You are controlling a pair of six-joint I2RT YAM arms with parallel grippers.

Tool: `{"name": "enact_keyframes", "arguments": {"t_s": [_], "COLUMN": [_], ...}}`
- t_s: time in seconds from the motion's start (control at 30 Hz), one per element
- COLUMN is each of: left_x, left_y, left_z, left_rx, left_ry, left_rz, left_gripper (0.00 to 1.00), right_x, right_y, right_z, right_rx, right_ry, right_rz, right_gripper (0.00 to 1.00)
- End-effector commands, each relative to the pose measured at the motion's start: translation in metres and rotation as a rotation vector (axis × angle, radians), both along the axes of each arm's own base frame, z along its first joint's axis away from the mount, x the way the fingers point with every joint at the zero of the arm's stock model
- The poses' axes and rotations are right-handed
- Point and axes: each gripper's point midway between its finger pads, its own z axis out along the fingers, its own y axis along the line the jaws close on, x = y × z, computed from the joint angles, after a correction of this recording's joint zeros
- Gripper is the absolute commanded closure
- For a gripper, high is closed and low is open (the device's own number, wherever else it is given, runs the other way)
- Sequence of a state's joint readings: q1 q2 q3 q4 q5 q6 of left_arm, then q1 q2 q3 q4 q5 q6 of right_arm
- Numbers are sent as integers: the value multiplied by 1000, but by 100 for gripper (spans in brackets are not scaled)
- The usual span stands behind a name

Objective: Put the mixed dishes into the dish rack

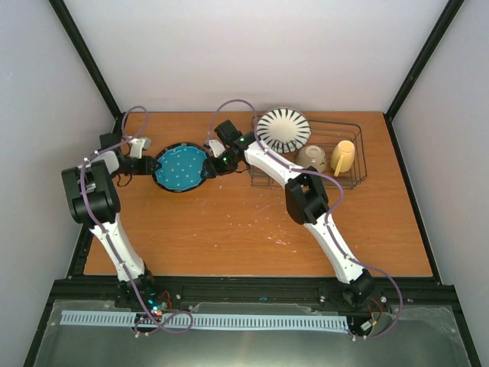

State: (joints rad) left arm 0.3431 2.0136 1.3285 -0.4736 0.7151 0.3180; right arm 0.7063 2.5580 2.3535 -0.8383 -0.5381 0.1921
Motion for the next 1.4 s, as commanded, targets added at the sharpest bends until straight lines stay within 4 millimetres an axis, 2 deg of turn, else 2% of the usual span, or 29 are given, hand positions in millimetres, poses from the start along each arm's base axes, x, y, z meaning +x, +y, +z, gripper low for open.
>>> {"name": "enact_keyframes", "arguments": {"t_s": [0.0, 0.13, 0.23, 0.33, 0.63, 0.83, 1.1, 1.23, 1.37], "left_x": [0, -2, -3, -2, 13, 21, 16, 13, 12], "left_y": [-3, -19, -31, -38, -39, -46, -89, -111, -141], "left_z": [-4, -12, -16, -12, 46, 68, 64, 64, 68], "left_rx": [-14, -43, -61, -75, -184, -241, -305, -325, -334], "left_ry": [14, 37, 52, 47, -109, -168, -159, -158, -158], "left_rz": [-21, -57, -85, -103, -140, -150, -228, -269, -334], "left_gripper": [84, 98, 99, 99, 99, 99, 99, 99, 99], "right_x": [4, 6, 6, 7, 8, 0, -10, -12, -15], "right_y": [1, 0, 0, -2, -7, 0, 18, 26, 36], "right_z": [27, 29, 30, 31, 27, 24, 36, 54, 77], "right_rx": [33, 35, 32, 27, 16, 59, 182, 258, 352], "right_ry": [-48, -54, -57, -62, -49, 8, 79, 87, 117], "right_rz": [6, 5, 4, 3, -7, 7, 63, 84, 105], "right_gripper": [41, 41, 41, 40, 38, 40, 48, 49, 53]}}
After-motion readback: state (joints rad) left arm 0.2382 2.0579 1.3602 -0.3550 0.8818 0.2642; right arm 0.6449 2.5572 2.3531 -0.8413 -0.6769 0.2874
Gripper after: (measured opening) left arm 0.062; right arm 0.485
